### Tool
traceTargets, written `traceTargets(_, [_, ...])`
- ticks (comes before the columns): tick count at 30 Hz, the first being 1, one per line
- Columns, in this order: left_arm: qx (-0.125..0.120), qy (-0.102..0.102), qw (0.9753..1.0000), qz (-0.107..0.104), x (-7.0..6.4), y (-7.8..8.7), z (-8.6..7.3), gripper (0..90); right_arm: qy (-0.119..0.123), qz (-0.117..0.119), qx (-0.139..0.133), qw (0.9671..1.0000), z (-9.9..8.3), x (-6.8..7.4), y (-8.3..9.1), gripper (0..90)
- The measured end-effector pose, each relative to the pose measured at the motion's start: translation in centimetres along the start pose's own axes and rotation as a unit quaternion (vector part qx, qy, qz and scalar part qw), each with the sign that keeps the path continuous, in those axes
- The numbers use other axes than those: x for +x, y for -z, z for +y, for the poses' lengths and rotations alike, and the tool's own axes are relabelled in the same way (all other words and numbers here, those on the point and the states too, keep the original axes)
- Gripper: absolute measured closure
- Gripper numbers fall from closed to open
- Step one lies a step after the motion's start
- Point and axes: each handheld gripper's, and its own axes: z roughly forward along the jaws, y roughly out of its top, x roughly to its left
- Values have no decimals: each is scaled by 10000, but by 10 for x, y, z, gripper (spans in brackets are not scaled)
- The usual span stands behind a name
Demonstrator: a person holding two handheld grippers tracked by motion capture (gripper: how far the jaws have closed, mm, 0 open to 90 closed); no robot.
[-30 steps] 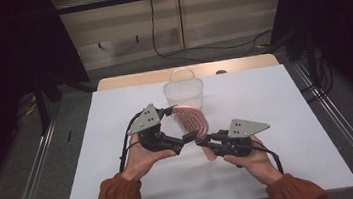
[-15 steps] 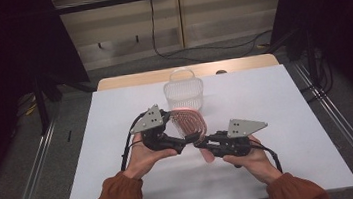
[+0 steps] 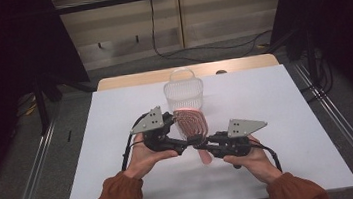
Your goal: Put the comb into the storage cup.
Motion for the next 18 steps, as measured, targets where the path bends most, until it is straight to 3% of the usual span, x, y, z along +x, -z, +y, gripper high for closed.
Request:
traceTargets(5, [77, 5, 10000, -19, -1, -3, -2, 300, -7, 62, 8, 10000, -1, 1, -1, 819])
traceTargets(11, [80, -44, 9998, -179, -2, -4, -2, 405, -19, 80, -13, 10000, 0, 1, -1, 819])
traceTargets(18, [41, 46, 9996, -282, -3, -6, -3, 479, -27, 55, 3, 10000, -1, 0, -1, 817])
